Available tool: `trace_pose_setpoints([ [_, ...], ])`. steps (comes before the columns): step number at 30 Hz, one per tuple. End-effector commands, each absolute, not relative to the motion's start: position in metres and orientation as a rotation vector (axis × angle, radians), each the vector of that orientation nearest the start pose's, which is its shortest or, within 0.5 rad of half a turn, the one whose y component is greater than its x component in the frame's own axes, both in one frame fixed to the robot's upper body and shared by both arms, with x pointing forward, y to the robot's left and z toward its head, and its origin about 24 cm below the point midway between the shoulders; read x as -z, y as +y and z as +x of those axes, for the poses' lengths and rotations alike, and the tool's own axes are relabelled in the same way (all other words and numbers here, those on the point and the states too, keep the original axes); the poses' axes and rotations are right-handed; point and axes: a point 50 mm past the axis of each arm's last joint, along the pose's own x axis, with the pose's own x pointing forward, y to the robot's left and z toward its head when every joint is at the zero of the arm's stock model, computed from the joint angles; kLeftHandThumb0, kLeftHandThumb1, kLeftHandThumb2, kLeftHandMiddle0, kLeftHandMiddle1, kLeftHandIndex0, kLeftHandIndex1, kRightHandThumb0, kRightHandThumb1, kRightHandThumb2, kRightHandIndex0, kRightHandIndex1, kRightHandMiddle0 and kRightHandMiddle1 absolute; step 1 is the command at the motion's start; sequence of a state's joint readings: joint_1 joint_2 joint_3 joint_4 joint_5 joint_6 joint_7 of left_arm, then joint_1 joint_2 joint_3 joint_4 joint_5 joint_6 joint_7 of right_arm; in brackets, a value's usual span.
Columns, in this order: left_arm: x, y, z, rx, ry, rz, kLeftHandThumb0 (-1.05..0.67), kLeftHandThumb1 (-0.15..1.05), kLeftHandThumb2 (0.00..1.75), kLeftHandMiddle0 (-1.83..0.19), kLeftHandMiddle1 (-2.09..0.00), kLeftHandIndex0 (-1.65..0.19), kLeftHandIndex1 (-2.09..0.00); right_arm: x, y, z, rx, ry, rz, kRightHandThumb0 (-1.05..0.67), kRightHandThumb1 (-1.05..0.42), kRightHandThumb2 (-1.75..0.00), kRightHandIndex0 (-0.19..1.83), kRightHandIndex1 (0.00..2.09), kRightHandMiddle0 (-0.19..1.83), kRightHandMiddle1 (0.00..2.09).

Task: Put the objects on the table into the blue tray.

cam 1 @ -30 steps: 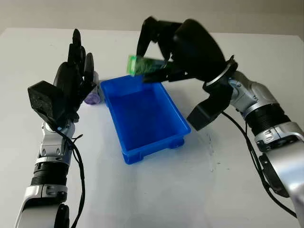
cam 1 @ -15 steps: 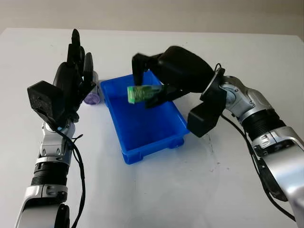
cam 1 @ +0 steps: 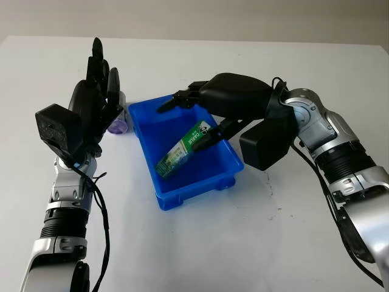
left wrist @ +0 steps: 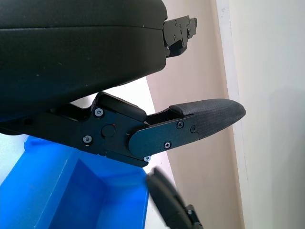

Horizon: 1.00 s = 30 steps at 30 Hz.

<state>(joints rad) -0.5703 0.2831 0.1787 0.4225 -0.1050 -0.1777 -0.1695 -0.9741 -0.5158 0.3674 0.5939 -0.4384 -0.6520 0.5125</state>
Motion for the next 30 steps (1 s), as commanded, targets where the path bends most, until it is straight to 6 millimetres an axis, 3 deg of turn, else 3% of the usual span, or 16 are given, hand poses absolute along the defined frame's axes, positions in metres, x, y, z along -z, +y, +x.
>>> trace_pose_setpoints([
  [1, -0.15, 0.212, 0.348, 0.048, -0.35, 0.143, -0.79, 1.05, 0.69, 0.19, 0.0, 0.19, 0.0, -0.216, -0.109, 0.357, -0.836, -0.654, -1.283, -0.87, -1.05, -0.44, -0.13, 0.0, -0.11, 0.03],
  [6, -0.149, 0.211, 0.348, 0.049, -0.353, 0.148, -0.79, 1.05, 0.69, 0.19, 0.0, 0.19, 0.0, -0.224, -0.117, 0.358, -0.733, -0.677, -1.151, -0.88, -1.05, -0.5, -0.19, 0.0, -0.19, 0.01],
  [12, -0.149, 0.211, 0.348, 0.041, -0.348, 0.151, -0.8, 1.05, 0.69, 0.19, 0.0, 0.19, 0.0, -0.221, -0.14, 0.361, -0.527, -0.652, -0.914, -0.9, -1.05, -0.58, -0.19, 0.0, -0.19, 0.0],
  [19, -0.148, 0.211, 0.349, 0.042, -0.35, 0.152, -0.81, 1.05, 0.69, 0.19, 0.0, 0.19, 0.0, -0.203, -0.167, 0.362, -0.299, -0.519, -0.615, -0.89, -1.05, -0.68, -0.19, 0.0, -0.19, 0.0],
  [25, -0.148, 0.212, 0.349, 0.042, -0.344, 0.154, -0.82, 1.05, 0.69, 0.19, 0.0, 0.19, 0.0, -0.178, -0.183, 0.355, -0.138, -0.376, -0.293, -0.81, -1.05, -0.65, -0.19, 0.0, -0.19, 0.0],
  [30, -0.148, 0.212, 0.35, 0.049, -0.342, 0.152, -0.82, 1.05, 0.69, 0.19, 0.0, 0.19, 0.0, -0.163, -0.193, 0.351, -0.055, -0.314, -0.202, -0.76, -1.05, -0.71, -0.19, 0.0, -0.19, 0.0],
])
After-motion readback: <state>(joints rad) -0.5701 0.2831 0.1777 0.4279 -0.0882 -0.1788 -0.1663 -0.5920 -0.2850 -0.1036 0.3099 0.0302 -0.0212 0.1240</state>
